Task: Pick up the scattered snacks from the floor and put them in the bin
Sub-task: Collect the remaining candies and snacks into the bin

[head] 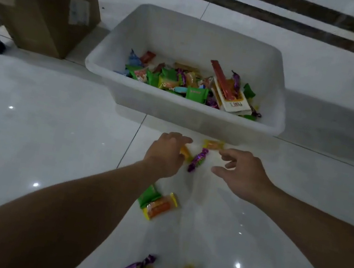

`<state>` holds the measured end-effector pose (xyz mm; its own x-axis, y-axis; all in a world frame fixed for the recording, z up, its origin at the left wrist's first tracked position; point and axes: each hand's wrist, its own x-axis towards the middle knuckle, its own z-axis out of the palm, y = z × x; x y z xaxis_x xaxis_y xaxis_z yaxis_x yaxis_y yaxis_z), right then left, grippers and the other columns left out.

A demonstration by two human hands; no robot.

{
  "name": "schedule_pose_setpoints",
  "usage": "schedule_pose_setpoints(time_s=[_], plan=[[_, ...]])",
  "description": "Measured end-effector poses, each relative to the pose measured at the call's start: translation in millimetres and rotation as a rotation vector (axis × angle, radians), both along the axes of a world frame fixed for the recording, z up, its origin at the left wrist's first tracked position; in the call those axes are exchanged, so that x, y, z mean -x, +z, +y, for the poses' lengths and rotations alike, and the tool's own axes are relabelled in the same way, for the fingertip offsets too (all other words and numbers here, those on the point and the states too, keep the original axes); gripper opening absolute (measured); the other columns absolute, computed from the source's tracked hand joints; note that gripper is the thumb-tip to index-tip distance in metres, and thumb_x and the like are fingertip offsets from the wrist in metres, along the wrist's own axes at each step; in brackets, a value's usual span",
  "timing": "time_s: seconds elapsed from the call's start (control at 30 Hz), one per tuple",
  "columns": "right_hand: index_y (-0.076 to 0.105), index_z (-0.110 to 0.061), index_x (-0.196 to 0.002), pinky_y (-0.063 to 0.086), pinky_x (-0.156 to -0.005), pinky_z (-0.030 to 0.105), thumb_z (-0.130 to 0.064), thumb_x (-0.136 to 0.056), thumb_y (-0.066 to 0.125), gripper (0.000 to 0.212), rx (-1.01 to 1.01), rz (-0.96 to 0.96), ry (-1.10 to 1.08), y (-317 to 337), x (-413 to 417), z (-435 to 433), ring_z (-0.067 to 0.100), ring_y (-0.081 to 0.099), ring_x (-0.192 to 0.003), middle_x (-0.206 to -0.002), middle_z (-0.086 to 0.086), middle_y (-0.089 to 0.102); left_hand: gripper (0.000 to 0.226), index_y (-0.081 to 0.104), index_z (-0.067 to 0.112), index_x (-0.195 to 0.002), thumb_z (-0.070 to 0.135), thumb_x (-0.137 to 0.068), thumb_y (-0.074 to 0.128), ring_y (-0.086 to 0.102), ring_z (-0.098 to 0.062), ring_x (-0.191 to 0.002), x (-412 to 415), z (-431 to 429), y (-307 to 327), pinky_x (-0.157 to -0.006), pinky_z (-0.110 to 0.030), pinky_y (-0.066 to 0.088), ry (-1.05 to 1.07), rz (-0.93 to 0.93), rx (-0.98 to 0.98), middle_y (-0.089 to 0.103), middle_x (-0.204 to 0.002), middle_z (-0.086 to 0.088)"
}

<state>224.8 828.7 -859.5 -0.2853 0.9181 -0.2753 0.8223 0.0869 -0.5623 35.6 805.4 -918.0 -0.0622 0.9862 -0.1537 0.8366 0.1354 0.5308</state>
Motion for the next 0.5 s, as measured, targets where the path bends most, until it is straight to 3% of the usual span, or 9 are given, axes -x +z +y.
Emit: schedule_pose_setpoints(time_s=[0.13, 0.23, 0.37, 0.5], plan=[[0.057, -0.019, -0.132, 0.042, -0.092, 0.022, -0.029, -0.082, 0.073, 0.053, 0.007, -0.058, 0.017, -17.8, -6.6, 12.4, 0.016, 0.056, -0.115, -0.129, 0.001, 0.06, 0.058, 0.042, 0.03, -0.141, 0.01, -0.088, 0.057, 0.026, -0.022, -0.138, -6.8, 18.6, -15.2, -0.113, -0.037, 0.028, -0.086, 0.113, 0.073, 0.034, -0.15, -0.003], [0.056, -0.021, -0.132, 0.038, -0.105, 0.029, -0.027, -0.084, 0.07, 0.051, -0.041, -0.135, 0.053, -33.3, -5.6, 23.4, 0.02, 0.047, -0.127, -0.135, 0.001, 0.055, 0.055, 0.045, 0.028, -0.137, 0.011, -0.087, 0.059, 0.033, -0.026, -0.129, -7.0, 22.7, -24.6, -0.104, -0.037, 0.035, -0.098, 0.22, 0.09, 0.04, -0.138, -0.007], [0.053, -0.024, -0.135, 0.034, -0.11, 0.033, -0.015, -0.084, 0.067, 0.053, -0.123, -0.141, 0.206, -56.4, 5.2, 41.8, 0.02, 0.04, -0.134, -0.142, -0.001, 0.049, 0.038, 0.05, 0.023, -0.125, 0.026, -0.089, 0.061, 0.037, -0.027, -0.115, 2.8, 20.8, -38.3, -0.092, -0.035, 0.037, -0.042, 0.267, 0.032, 0.042, -0.123, -0.008], [0.054, -0.012, -0.134, 0.033, -0.11, 0.031, -0.002, -0.084, 0.062, 0.052, -0.147, -0.18, 0.258, -69.5, 13.7, 60.1, 0.025, 0.04, -0.132, -0.14, 0.008, 0.049, 0.035, 0.051, 0.015, -0.121, 0.032, -0.091, 0.058, 0.039, -0.027, -0.114, 15.7, 18.5, -40.0, -0.093, -0.037, 0.039, -0.038, 0.266, 0.006, 0.044, -0.123, -0.008]])
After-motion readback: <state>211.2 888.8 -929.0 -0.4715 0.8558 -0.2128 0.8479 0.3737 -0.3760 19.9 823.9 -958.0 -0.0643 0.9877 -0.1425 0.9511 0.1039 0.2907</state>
